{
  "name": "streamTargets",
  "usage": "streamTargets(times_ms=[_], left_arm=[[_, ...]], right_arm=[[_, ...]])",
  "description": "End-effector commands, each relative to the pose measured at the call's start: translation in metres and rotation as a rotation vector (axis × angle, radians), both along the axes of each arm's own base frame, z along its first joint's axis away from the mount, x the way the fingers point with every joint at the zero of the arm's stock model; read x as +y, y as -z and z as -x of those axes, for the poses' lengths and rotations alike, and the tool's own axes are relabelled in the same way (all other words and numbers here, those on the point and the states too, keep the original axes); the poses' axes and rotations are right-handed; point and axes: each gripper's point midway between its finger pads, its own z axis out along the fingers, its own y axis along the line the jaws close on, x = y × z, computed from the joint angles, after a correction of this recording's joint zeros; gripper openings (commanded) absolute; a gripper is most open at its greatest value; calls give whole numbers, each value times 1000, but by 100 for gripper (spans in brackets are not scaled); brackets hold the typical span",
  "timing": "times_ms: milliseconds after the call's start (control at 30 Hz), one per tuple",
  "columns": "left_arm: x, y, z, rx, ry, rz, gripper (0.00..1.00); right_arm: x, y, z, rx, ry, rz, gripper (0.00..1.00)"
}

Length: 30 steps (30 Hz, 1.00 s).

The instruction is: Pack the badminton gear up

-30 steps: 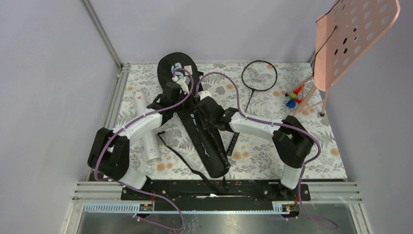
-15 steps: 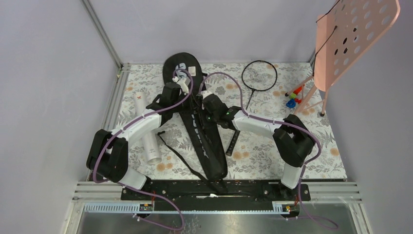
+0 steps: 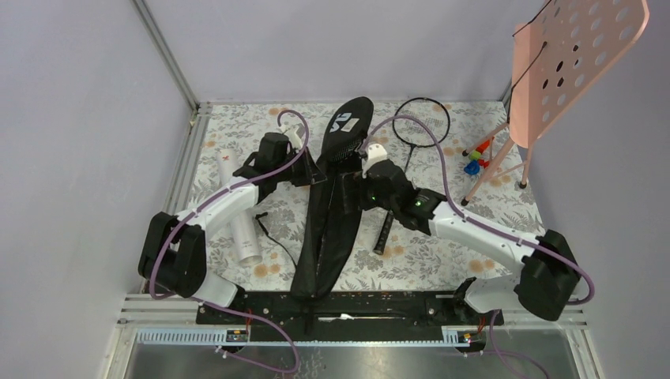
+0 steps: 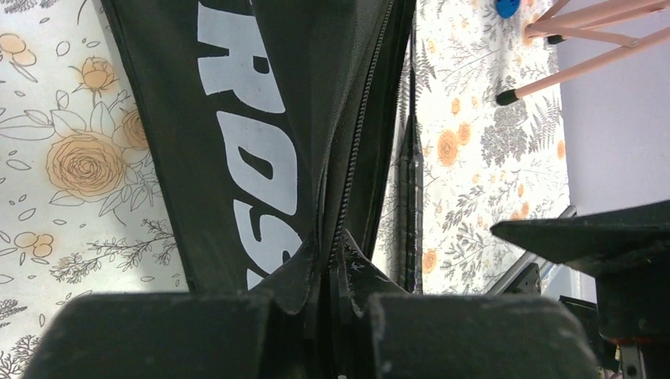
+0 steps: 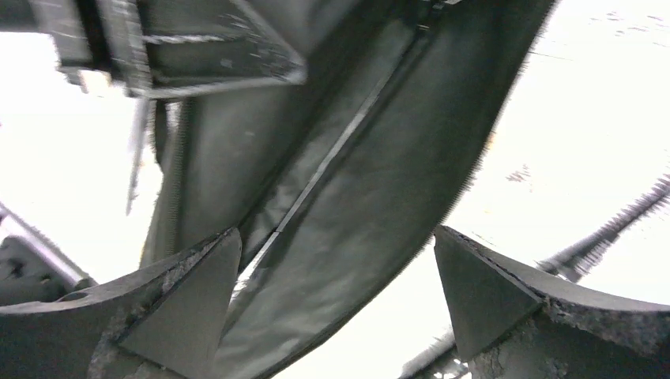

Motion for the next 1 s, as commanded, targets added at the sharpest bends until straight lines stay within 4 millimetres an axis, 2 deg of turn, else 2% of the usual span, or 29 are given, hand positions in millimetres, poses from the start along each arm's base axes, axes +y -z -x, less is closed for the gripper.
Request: streamTargets(times_ms=[0, 133, 233, 333, 500, 533, 567, 633, 667, 733, 867, 967], left_arm=[[-11, -49, -3, -142, 52, 111, 0], [-15, -58, -2, -153, 69, 144, 0], [-16, -60, 0, -156, 77, 153, 0], [-16, -62, 4, -159, 86, 165, 0], [-15, -67, 9, -170, 96, 174, 0], [-14, -67, 10, -175, 93, 172, 0], [-12, -68, 10, -181, 87, 169, 0], [-4, -64, 10, -188, 60, 142, 0], [3, -61, 8, -193, 38, 110, 0], [23, -45, 1, -176, -53, 6, 0], [84, -11, -15, -138, -313, -285, 0], [132, -3, -21, -108, -487, -508, 0]], right_arm=[[-51, 14, -16, -91, 208, 109, 100], [-57, 36, -21, -51, 268, 106, 100], [-46, 50, -30, -31, 275, 60, 100], [-40, 74, -42, 5, 312, 72, 100], [-23, 113, -62, 92, 353, 51, 91], [-20, 116, -65, 105, 350, 43, 83], [-15, 116, -67, 117, 333, 33, 71], [-10, 112, -67, 122, 308, 17, 27], [-11, 107, -67, 106, 309, 10, 14], [-20, 92, -69, 56, 312, 29, 1], [-43, 66, -71, -17, 321, 142, 0], [-53, 54, -71, -24, 305, 205, 0]])
